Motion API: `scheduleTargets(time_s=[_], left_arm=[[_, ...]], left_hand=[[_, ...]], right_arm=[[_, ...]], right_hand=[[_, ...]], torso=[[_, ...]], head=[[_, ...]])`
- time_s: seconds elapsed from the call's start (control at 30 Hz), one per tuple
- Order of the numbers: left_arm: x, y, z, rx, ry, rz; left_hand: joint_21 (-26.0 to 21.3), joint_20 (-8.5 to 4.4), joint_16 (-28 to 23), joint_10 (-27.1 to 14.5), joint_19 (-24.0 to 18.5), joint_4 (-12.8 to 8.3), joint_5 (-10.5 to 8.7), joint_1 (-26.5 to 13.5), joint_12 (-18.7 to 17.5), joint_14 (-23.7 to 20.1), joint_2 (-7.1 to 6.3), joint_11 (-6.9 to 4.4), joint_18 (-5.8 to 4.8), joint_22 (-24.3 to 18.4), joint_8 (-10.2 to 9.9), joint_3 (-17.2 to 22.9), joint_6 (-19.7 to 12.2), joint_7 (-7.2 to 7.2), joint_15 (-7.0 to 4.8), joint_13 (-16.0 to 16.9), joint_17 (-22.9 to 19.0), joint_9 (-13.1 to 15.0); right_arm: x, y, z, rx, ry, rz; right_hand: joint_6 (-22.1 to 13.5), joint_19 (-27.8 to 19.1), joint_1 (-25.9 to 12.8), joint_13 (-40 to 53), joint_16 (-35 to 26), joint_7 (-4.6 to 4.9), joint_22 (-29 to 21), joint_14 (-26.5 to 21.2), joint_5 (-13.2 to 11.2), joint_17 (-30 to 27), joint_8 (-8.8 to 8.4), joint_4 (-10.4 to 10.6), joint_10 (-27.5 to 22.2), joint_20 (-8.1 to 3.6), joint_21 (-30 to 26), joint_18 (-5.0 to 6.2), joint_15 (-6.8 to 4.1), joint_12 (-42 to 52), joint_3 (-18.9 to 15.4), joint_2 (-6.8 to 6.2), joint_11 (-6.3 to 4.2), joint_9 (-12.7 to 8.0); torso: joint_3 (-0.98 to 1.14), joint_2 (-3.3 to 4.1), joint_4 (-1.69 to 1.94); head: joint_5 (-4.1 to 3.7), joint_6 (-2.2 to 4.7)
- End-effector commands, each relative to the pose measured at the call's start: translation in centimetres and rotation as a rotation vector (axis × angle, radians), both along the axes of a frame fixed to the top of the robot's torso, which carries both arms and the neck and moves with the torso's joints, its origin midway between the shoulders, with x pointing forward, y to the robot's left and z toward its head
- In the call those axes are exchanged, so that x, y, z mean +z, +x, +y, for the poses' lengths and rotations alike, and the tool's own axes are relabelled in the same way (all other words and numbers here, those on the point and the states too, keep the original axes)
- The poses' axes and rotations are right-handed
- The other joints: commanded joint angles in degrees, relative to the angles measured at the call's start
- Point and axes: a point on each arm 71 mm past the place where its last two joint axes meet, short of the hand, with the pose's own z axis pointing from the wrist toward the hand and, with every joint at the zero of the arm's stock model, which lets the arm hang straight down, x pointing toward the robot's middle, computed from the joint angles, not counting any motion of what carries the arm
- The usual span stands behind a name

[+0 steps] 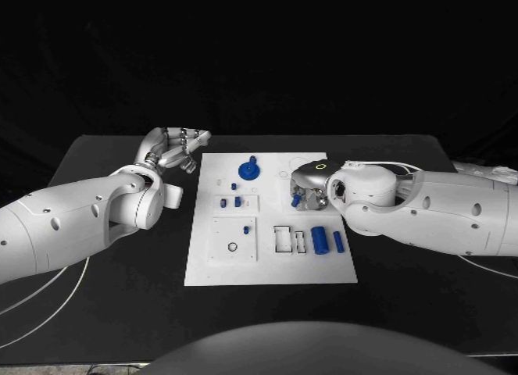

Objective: Assemble the parts on the task board

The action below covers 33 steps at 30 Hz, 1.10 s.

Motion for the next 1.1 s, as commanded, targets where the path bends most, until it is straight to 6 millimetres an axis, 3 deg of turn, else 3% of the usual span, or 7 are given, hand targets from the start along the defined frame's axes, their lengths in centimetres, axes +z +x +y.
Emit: scheduleTargets(time_s=[0.03,0.2,0.43,0.8,1.1], left_arm=[[0.06,-0.01,-0.25,-0.017,-0.008,-0.001],[0.05,-0.01,-0.25,-0.017,-0.008,-0.001],[0.05,-0.01,-0.24,-0.017,-0.008,-0.001],[0.04,-0.01,-0.23,-0.017,-0.008,0.0],[0.03,-0.01,-0.23,-0.017,-0.008,0.0]], left_hand=[[-0.3,-0.03,-0.2,0.1,-0.5,0.0,0.24,-0.1,0.0,-0.3,0.52,-0.35,0.43,0.0,0.2,-0.3,-0.1,-0.14,0.04,0.1,-0.1,0.0],[-0.4,-0.02,-0.3,0.0,-0.6,0.0,0.32,0.0,0.0,-0.3,0.65,-0.33,0.46,0.0,0.2,-0.4,-0.2,-0.13,0.05,0.1,-0.1,0.0],[-0.4,-0.01,-0.3,0.0,-0.6,0.0,0.33,0.0,0.0,-0.3,0.66,-0.33,0.47,0.0,0.2,-0.4,-0.2,-0.13,0.05,0.1,-0.2,0.0],[-0.4,-0.01,-0.3,0.0,-0.6,0.0,0.33,0.0,0.0,-0.3,0.66,-0.33,0.47,0.0,0.2,-0.4,-0.2,-0.13,0.05,0.1,-0.2,0.0],[-0.4,-0.01,-0.3,0.0,-0.6,0.0,0.33,0.0,0.0,-0.3,0.66,-0.33,0.47,0.0,0.2,-0.4,-0.2,-0.13,0.05,0.1,-0.2,0.0]], right_arm=[[0.03,-0.04,0.06,0.007,0.015,-0.007],[0.05,-0.04,0.07,0.01,0.025,-0.011],[0.06,-0.06,0.12,0.014,0.031,-0.012],[0.05,-0.1,0.21,0.017,0.034,-0.012],[0.05,-0.15,0.22,0.02,0.039,-0.012]], right_hand=[[-0.3,6.0,0.0,0.0,0.2,0.04,15.1,6.1,0.0,15.1,-0.01,0.3,0.3,0.61,0.3,-0.39,0.36,-0.2,0.1,-0.16,0.3,0.0],[0.5,6.0,0.3,0.0,0.2,-0.21,15.1,6.1,0.0,15.1,0.35,0.2,0.8,0.72,0.3,-0.39,0.29,-0.1,0.5,0.16,0.14,0.2],[1.6,6.0,1.2,0.0,0.2,-0.96,15.1,6.1,0.0,15.1,0.71,-0.1,1.7,0.6,0.3,-0.39,-0.1,-0.1,1.4,0.43,-0.38,0.3],[2.6,6.0,1.1,0.0,0.2,-1.03,15.1,6.1,0.0,15.1,1.01,0.2,2.4,0.41,0.3,-0.39,-0.32,-0.2,1.7,0.53,-0.56,0.5],[6.4,6.0,2.5,0.0,0.2,-1.56,15.1,6.1,0.0,15.1,2.52,-0.5,4.2,-0.08,0.3,-0.39,-0.9,-0.1,3.1,1.34,-1.16,1.2]], torso=[[-0.02,0.03,0.06],[0.02,-0.01,-0.06],[0.0,0.01,0.05],[0.01,0.01,0.0],[0.02,0.01,0.0]], head=[[-0.25,0.01],[-0.03,0.01],[-0.06,0.01],[0.02,0.01],[0.02,0.01]])
